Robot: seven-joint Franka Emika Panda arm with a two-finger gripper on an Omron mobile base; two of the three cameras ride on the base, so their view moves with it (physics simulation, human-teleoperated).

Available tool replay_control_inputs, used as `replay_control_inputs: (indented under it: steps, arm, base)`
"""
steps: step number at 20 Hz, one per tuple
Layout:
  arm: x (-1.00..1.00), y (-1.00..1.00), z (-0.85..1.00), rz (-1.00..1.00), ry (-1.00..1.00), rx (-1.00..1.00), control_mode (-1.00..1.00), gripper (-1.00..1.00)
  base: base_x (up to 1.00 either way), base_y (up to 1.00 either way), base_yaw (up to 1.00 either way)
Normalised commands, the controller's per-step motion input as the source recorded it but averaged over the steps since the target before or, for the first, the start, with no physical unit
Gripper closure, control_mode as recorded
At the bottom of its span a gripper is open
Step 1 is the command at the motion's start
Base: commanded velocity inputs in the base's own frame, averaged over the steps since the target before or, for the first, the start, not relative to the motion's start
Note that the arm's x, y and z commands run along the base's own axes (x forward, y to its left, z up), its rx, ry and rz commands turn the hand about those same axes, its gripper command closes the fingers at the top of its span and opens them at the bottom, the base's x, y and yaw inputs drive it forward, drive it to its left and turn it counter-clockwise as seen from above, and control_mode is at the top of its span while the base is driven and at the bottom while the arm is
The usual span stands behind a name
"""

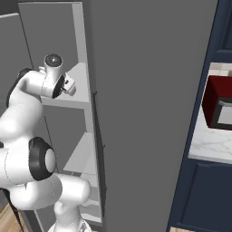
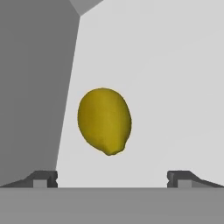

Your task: Take the lemon and broccoli out of the freezer and place them in the tupperware container on the counter. Then put the tupperware containing the vegetables back in the freezer.

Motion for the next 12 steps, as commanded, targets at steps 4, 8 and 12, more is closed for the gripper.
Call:
replay_control_inputs:
  steps: [4,8,12]
  arm:
    - [0.39,0.12,-0.09,0.0,0.0,0.0,-1.0,-1.0]
    - [0.37,0.12,-0.09,0.0,0.0,0.0,-1.0,-1.0]
    - [0.37,0.17,-0.05,0.0,0.0,0.0,-1.0,-1.0]
  base:
    - [0.0,0.0,0.0]
    - [0.0,0.0,0.0]
    - [0.0,0.0,0.0]
